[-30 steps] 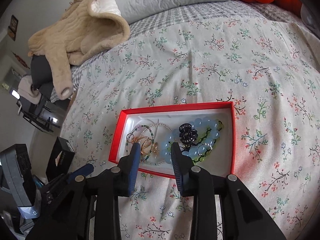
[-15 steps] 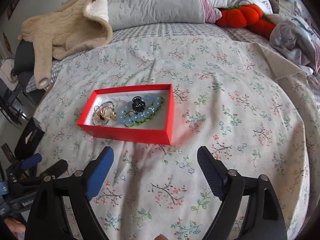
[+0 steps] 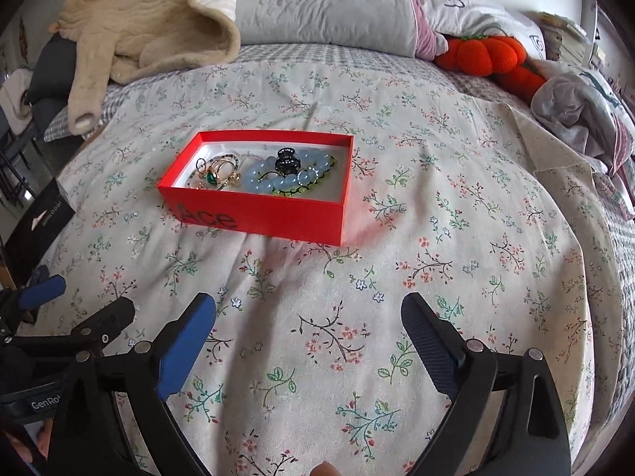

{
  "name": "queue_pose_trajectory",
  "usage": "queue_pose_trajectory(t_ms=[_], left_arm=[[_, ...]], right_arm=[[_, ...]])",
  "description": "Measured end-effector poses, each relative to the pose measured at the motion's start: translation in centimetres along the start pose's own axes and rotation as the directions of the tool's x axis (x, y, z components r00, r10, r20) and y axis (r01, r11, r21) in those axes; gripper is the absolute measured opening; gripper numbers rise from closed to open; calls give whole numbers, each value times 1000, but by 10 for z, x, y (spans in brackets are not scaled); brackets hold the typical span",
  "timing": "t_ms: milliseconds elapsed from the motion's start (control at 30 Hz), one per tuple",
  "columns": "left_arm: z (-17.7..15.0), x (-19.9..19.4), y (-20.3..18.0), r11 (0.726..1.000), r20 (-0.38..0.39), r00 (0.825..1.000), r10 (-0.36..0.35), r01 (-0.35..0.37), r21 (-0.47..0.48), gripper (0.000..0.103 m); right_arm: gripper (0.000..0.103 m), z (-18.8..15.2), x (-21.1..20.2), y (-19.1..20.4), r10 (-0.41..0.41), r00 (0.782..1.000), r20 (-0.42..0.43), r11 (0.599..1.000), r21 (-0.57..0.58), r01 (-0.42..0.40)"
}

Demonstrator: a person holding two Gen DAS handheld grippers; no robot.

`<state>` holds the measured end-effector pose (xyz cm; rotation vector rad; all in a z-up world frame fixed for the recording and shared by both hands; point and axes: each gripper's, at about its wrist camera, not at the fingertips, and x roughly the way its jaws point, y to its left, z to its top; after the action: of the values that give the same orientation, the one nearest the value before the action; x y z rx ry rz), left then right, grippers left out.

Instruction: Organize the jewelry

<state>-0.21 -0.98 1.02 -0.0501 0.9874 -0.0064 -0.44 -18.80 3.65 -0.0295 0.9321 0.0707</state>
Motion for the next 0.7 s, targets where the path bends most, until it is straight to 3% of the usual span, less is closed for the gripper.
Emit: queue_pose_trajectory(t_ms=[700], left_arm=[[3,-3,8,999,15,999,32,-32,-9,102]], right_arm=[[96,-1,0,-3,19,1000,-16,998,52,-18]])
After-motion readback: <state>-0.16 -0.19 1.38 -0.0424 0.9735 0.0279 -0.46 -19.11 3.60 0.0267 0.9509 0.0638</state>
